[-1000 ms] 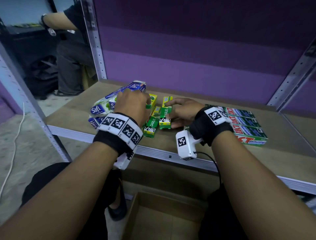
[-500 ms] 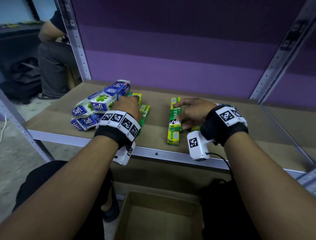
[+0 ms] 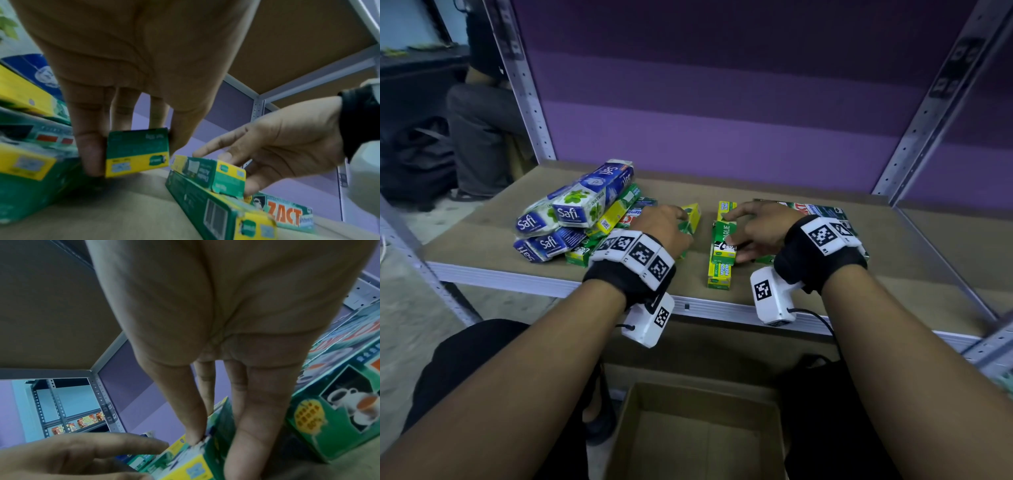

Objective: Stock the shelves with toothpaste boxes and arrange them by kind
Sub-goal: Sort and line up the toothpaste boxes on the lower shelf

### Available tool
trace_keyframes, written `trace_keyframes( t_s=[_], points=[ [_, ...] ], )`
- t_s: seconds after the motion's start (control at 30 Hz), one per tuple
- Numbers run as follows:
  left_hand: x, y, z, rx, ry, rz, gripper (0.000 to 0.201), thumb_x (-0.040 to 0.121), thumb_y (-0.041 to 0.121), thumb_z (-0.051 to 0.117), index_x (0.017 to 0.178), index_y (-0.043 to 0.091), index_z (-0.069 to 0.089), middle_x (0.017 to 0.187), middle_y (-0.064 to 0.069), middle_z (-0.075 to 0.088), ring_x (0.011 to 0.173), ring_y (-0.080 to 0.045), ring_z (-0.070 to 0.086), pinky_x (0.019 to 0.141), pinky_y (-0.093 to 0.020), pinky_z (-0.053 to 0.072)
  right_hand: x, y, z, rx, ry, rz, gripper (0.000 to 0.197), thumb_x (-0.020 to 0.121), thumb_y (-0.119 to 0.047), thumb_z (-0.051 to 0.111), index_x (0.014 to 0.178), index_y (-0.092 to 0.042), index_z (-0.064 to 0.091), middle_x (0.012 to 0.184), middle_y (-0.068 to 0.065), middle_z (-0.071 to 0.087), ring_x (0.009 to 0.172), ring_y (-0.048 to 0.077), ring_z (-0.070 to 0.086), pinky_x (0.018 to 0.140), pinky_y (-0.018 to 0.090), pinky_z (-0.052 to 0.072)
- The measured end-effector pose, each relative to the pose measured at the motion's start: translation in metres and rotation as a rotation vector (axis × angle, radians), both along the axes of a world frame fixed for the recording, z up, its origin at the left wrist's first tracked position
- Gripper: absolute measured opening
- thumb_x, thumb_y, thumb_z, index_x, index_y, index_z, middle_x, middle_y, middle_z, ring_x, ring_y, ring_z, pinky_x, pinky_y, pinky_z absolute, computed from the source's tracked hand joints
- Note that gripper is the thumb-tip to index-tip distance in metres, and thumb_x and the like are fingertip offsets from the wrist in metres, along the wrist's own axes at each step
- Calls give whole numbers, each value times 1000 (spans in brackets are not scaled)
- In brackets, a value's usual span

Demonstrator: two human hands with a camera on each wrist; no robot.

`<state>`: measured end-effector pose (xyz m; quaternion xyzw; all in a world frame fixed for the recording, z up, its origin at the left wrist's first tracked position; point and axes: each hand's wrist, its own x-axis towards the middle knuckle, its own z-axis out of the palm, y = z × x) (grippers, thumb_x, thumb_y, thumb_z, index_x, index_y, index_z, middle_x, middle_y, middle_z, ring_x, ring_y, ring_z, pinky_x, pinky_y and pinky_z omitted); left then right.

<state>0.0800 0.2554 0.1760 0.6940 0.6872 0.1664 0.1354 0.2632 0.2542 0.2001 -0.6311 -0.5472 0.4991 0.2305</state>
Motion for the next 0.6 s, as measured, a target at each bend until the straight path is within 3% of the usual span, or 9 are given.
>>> trace_keyframes(
  t_s=[0.07, 0.17, 0.27, 0.33, 0.4, 0.6],
  points=[
    [4, 1, -4, 6, 13, -20, 46, 85, 31, 69, 131, 30, 60, 132, -3, 62, 114, -24, 61, 90, -27, 48, -2, -1, 0, -4, 5, 3, 43, 89, 6, 65, 125, -16, 57, 111, 19, 68, 89, 38, 70, 86, 46, 59],
    [7, 1, -7, 2, 53, -23, 43, 86, 34, 69, 128, 27, 62, 127, -5, 63, 113, -24, 60, 89, -29, 48, -3, -1, 1, -2, -3, 15, 41, 89, 4, 66, 125, -16, 58, 115, 21, 68, 94, 39, 71, 81, 42, 61],
    [9, 2, -7, 14, 96, -23, 41, 86, 39, 68, 124, 23, 64, 124, -6, 64, 113, -24, 59, 87, -29, 48, -2, -2, 1, 5, -15, 27, 40, 89, 3, 66, 124, -16, 60, 116, 23, 67, 100, 41, 69, 85, 44, 59],
    [8, 2, -7, -2, 93, -40, 42, 86, 40, 68, 124, 22, 64, 124, -4, 64, 115, -22, 58, 91, -29, 48, -1, -3, 1, 19, -19, 32, 39, 89, 2, 67, 123, -15, 61, 114, 23, 68, 94, 41, 69, 87, 45, 59],
    [6, 4, -6, -22, 68, -66, 41, 87, 38, 69, 123, 20, 65, 124, -4, 64, 113, -21, 59, 95, -31, 49, 0, -3, 1, 39, -35, 40, 39, 87, 1, 70, 122, -15, 63, 102, 21, 67, 80, 34, 66, 79, 42, 60],
    [-6, 2, 5, 65, -52, -63, 20, 86, 30, 69, 104, 23, 71, 111, -1, 69, 99, -19, 65, 90, -29, 52, 3, -1, 1, 99, -62, 16, 32, 86, -3, 73, 116, -14, 67, 87, 15, 59, 66, 24, 57, 68, 36, 61]
  ],
)
